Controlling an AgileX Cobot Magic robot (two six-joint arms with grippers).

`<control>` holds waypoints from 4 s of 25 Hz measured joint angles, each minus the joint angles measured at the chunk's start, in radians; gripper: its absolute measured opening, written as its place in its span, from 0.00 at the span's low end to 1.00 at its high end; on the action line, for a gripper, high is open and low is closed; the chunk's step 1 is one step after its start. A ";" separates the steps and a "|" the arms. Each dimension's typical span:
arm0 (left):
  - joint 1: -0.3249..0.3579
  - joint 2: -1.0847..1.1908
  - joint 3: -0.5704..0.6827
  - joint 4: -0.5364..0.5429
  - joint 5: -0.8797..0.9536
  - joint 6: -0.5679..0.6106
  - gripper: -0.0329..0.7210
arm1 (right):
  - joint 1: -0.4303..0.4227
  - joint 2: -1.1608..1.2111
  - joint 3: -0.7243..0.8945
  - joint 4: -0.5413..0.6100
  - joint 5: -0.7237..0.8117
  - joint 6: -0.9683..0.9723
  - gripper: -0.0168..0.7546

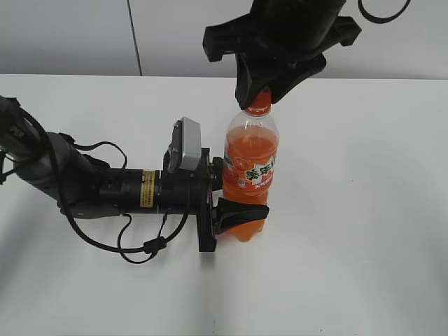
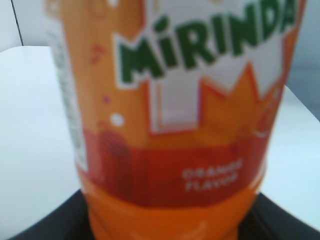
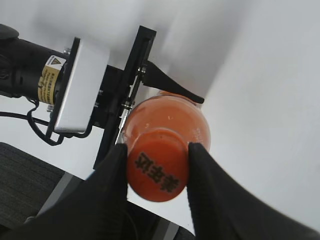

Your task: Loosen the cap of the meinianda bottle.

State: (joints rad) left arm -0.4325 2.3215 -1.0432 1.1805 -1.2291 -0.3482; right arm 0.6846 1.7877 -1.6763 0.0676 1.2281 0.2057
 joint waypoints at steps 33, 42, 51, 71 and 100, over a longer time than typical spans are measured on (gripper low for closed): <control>0.000 0.000 0.000 0.002 0.000 0.006 0.57 | 0.000 -0.004 -0.002 0.007 0.002 -1.795 0.37; 0.000 0.000 0.000 -0.002 0.005 0.005 0.57 | 0.000 -0.004 -0.002 -0.009 -0.005 -2.049 0.37; -0.002 0.000 0.000 -0.010 0.006 0.019 0.57 | 0.000 -0.006 -0.002 -0.034 -0.008 -2.225 0.37; -0.002 0.000 0.000 -0.004 0.005 0.035 0.57 | 0.000 -0.006 -0.001 0.030 -0.010 -1.846 0.51; -0.002 0.000 0.000 -0.003 0.005 0.038 0.56 | 0.000 -0.093 -0.029 0.060 -0.009 -1.209 0.75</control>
State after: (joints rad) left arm -0.4344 2.3215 -1.0432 1.1774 -1.2243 -0.3097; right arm 0.6847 1.6949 -1.7053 0.1280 1.2191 -1.0034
